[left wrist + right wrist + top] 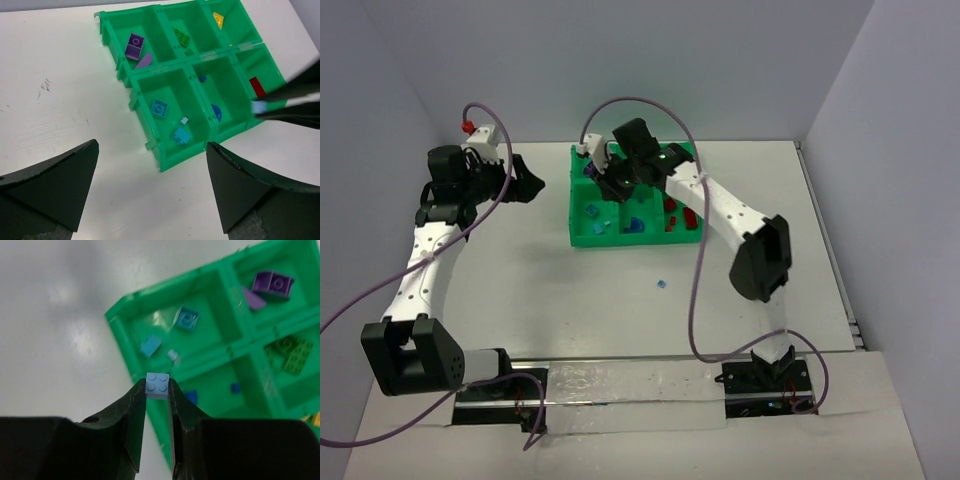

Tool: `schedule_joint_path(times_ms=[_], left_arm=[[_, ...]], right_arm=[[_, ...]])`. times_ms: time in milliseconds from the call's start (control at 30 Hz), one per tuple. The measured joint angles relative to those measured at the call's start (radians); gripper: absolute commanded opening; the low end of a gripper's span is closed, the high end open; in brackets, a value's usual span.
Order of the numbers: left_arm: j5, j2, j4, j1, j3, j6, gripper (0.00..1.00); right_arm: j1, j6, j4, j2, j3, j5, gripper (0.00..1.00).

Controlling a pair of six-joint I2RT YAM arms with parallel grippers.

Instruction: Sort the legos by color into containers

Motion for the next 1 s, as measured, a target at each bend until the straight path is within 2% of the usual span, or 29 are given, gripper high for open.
schedule_joint_path(times_ms=[100, 300, 400, 533, 800, 1000], left_arm=[[0.007, -0.005, 0.003, 0.007, -0.003, -0.007, 0.99], [0.007, -0.015, 0.002, 0.018, -0.024, -0.008, 0.99], [0.007, -0.016, -0.001, 0.019, -0.029, -0.005, 0.99], [0.007, -0.022, -0.005, 0.020, -0.031, 0.000, 0.99], [0.016, -0.032, -0.012, 0.021, -0.031, 0.032, 0.98], [0.138, -0.083, 0.016, 0.020, -0.083, 0.106, 0.95]], right_arm=[[0.005, 0.012, 0.032, 0.127, 0.111, -0.002, 0.14], [0.036, 0.024, 0.071, 0.216, 0.123, 0.004, 0.22], [0.048, 0.032, 0.102, 0.244, 0.131, 0.016, 0.47], [0.054, 0.042, 0.134, 0.279, 0.143, 0.033, 0.65], [0.053, 0.049, 0.173, 0.285, 0.143, 0.078, 0.73], [0.024, 0.118, 0.186, 0.203, 0.081, 0.052, 0.78]])
